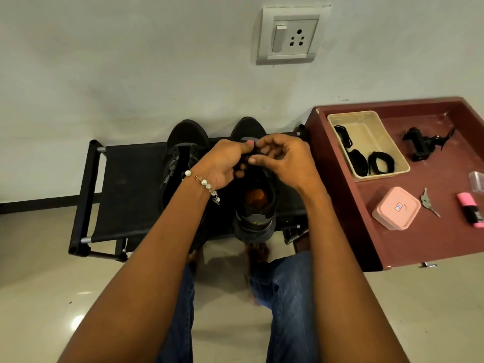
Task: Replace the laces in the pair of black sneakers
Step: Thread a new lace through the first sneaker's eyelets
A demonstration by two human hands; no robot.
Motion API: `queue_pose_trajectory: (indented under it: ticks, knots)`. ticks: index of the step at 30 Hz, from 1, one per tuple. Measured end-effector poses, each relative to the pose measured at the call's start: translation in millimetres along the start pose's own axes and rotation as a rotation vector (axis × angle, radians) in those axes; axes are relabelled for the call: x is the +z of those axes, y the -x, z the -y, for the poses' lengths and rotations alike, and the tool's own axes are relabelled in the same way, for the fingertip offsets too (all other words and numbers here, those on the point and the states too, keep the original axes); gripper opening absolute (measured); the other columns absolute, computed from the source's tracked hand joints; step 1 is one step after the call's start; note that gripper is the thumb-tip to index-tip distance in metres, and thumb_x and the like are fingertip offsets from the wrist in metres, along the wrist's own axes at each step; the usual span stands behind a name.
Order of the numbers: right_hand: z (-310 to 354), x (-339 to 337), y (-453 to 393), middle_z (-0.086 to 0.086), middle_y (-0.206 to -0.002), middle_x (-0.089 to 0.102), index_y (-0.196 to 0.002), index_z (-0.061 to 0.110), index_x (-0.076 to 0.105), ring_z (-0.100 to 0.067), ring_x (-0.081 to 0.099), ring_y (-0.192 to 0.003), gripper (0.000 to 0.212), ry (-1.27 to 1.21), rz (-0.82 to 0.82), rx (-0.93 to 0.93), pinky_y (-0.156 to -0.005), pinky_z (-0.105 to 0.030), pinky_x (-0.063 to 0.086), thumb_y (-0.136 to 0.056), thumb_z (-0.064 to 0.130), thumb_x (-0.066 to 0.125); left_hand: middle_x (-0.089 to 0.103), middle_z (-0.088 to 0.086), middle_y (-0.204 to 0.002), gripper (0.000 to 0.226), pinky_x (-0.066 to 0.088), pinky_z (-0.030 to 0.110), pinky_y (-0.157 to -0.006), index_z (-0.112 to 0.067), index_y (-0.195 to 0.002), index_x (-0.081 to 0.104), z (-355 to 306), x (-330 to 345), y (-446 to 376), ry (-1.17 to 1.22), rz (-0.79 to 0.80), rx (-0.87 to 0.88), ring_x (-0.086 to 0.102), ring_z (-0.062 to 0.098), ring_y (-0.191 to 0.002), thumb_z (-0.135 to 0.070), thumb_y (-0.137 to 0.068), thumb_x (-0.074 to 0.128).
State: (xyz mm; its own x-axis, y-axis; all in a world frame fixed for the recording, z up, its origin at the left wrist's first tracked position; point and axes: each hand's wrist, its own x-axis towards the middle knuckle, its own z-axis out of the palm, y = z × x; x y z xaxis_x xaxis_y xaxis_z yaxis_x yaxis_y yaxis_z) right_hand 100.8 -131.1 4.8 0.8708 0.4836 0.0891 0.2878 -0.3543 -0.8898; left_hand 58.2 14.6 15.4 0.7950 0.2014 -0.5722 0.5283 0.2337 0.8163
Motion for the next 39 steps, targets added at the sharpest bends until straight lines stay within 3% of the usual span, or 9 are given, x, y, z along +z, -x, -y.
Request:
queue_pose_trajectory:
  ticks: [8, 15, 19, 23, 27, 29, 32, 36, 39]
  knots:
    - [4.9, 4.8, 0.2, -0.010, -0.094, 0.074, -0.103, 0.005, 0.075, -0.018, 0.070, -0.085, 0.023, 0.239, -0.086, -0.151, -0.083, -0.034, 0.056, -0.082, 0.012, 0.076, 0.055, 0.007, -0.065, 0.020, 0.041, 0.018, -0.038, -0.005, -0.086, 0.061, -2.9, -8.8, 4.3, 0.229, 0.016, -0.068, 0.049, 0.011, -0.047, -0.023, -0.095, 0.061]
    - [4.1, 4.2, -0.2, -0.001, -0.082, 0.075, -0.092, 0.009, 0.078, -0.010, 0.069, -0.073, 0.011, 0.195, -0.191, -0.115, -0.073, -0.028, 0.057, -0.082, 0.014, 0.076, 0.065, 0.017, -0.081, 0.014, 0.059, 0.027, -0.061, 0.006, -0.093, 0.065, -4.8, -19.8, 10.1, 0.395, 0.069, -0.044, 0.066, 0.019, -0.069, 0.001, -0.091, 0.052]
    - [4.7, 4.1, 1.6, -0.001, -0.082, 0.074, -0.092, 0.008, 0.078, -0.009, 0.069, -0.074, 0.011, 0.158, -0.178, -0.114, -0.073, -0.025, 0.057, -0.083, 0.014, 0.075, 0.066, 0.014, -0.074, 0.011, 0.059, 0.025, -0.062, 0.008, -0.095, 0.068, -2.3, -17.8, 12.4, 0.321, 0.070, 0.027, 0.066, 0.017, -0.064, 0.001, -0.087, 0.064]
    - [7.1, 6.1, 2.6, 0.000, -0.080, 0.074, -0.091, 0.009, 0.078, -0.008, 0.068, -0.071, 0.010, 0.160, -0.170, -0.121, -0.072, -0.026, 0.057, -0.083, 0.015, 0.075, 0.066, 0.008, -0.068, 0.010, 0.056, 0.023, -0.054, -0.001, -0.090, 0.071, -0.2, -15.0, 10.7, 0.266, -0.007, 0.064, 0.062, 0.013, -0.057, -0.011, -0.087, 0.069]
    - [12.3, 4.0, 4.3, 0.000, -0.076, 0.073, -0.087, 0.009, 0.077, -0.002, 0.062, -0.063, 0.007, 0.212, -0.182, -0.120, -0.068, -0.023, 0.055, -0.084, 0.014, 0.074, 0.070, 0.005, -0.077, 0.017, 0.058, 0.027, -0.058, -0.005, -0.095, 0.073, 1.8, -12.7, 10.4, 0.128, -0.138, 0.131, 0.066, 0.013, -0.065, -0.020, -0.087, 0.071]
    - [11.1, 3.2, 6.1, 0.000, -0.073, 0.071, -0.084, 0.010, 0.076, -0.011, 0.065, -0.066, 0.006, 0.253, -0.164, -0.101, -0.069, -0.031, 0.056, -0.084, 0.016, 0.073, 0.071, 0.010, -0.084, 0.014, 0.060, 0.030, -0.060, -0.003, -0.091, 0.072, 2.9, -10.6, 8.2, 0.101, -0.229, 0.144, 0.068, 0.017, -0.072, -0.016, -0.089, 0.069]
    - [0.1, -1.5, 9.3, 0.000, -0.070, 0.069, -0.078, 0.014, 0.073, -0.017, 0.065, -0.067, 0.010, 0.325, -0.135, 0.001, -0.071, -0.039, 0.056, -0.086, 0.020, 0.070, 0.072, 0.013, -0.090, 0.011, 0.058, 0.031, -0.059, -0.004, -0.084, 0.069, 6.5, -11.3, 4.9, 0.096, -0.347, 0.112, 0.072, 0.021, -0.079, -0.011, -0.090, 0.064]
    - [-22.7, -13.3, 18.6, 0.002, -0.068, 0.068, -0.069, 0.019, 0.068, -0.021, 0.069, -0.074, 0.016, 0.298, -0.136, 0.215, -0.076, -0.046, 0.058, -0.085, 0.022, 0.069, 0.069, 0.015, -0.079, 0.013, 0.060, 0.034, -0.060, 0.000, -0.081, 0.060, 17.6, -15.7, 0.0, 0.173, -0.443, 0.036, 0.069, 0.019, -0.060, -0.002, -0.093, 0.053]
    - [-30.4, -14.6, 23.2, 0.001, -0.074, 0.069, -0.063, 0.025, 0.065, -0.028, 0.069, -0.084, 0.020, 0.256, -0.142, 0.334, -0.076, -0.049, 0.058, -0.082, 0.025, 0.069, 0.069, 0.019, -0.085, 0.012, 0.060, 0.035, -0.060, 0.003, -0.088, 0.061, 27.5, -12.3, -4.9, 0.061, -0.583, 0.054, 0.070, 0.023, -0.059, -0.002, -0.090, 0.051]
